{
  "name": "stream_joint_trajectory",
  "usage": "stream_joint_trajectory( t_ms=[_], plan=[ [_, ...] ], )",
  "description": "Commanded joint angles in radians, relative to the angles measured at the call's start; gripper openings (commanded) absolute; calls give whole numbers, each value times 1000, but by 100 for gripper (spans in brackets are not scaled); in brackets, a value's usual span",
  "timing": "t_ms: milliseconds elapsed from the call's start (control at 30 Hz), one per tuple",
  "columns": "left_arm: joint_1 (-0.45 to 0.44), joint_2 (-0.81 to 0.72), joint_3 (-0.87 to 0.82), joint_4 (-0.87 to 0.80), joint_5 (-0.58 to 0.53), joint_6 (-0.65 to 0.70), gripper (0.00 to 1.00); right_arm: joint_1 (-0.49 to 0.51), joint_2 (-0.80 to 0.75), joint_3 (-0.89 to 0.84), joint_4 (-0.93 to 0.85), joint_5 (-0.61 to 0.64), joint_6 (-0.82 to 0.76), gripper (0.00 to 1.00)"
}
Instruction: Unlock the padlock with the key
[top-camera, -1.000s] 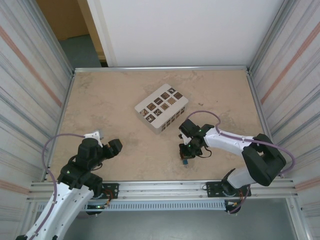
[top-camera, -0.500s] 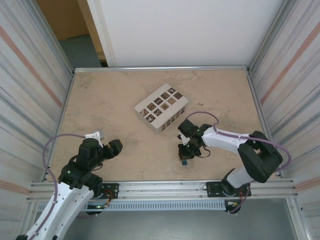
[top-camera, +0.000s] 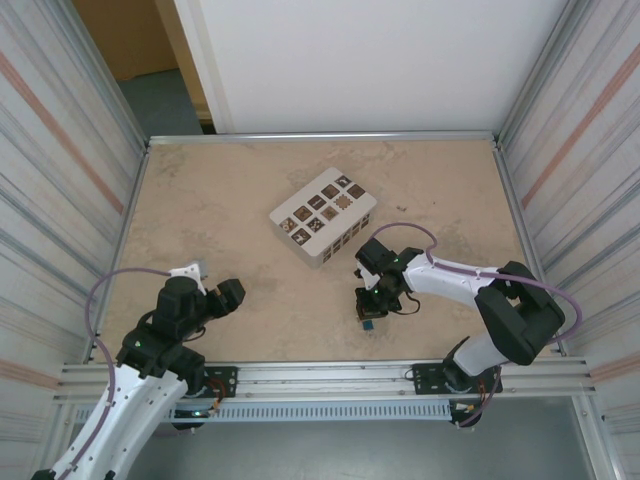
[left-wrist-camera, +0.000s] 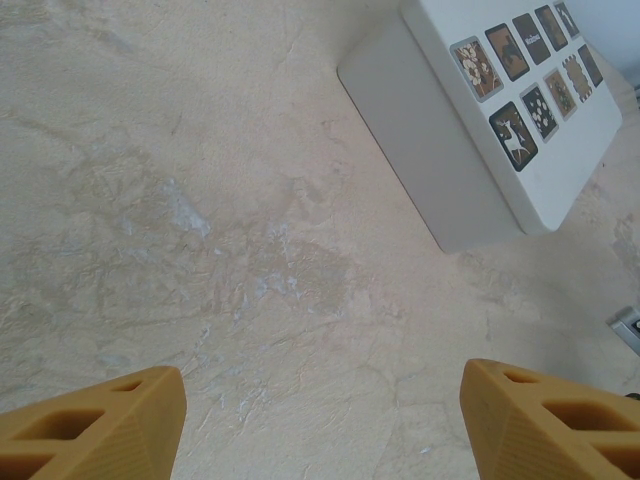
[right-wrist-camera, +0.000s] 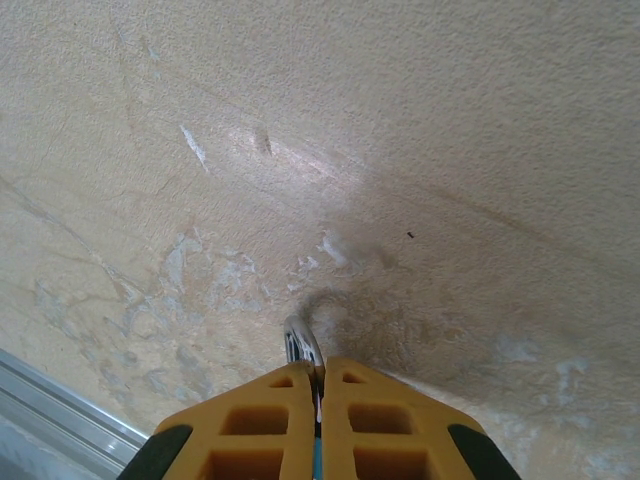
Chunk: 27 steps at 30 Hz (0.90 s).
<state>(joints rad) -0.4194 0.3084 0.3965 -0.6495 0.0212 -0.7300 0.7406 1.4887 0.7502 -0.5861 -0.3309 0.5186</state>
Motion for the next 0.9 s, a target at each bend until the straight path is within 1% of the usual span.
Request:
stream_joint_trajectory(
  t_ms=[0, 233, 400, 567, 700, 833, 867],
  plan=[
    [7, 1, 4, 10, -9, -4, 73, 8, 8, 21, -8, -2, -11, 8],
    [7, 8, 15, 4, -15, 5, 73, 8, -1, 24, -9, 0, -11, 15],
    [7, 17, 54, -42, -53, 41, 73, 6, -24, 23, -18, 9, -12, 21],
    [7, 33, 86, -62, -74, 68, 73, 4, -58, 26, -34, 29, -21, 25],
    [8, 51, 106, -62, -96, 93, 75, -4, -100, 25, -41, 42, -33, 27],
    [8, 72, 128, -63, -139, 120, 80, -23, -158, 20, -47, 68, -53, 30],
    [8, 76, 132, -62, -150, 125, 81, -32, -174, 17, -46, 72, -61, 33]
  ],
)
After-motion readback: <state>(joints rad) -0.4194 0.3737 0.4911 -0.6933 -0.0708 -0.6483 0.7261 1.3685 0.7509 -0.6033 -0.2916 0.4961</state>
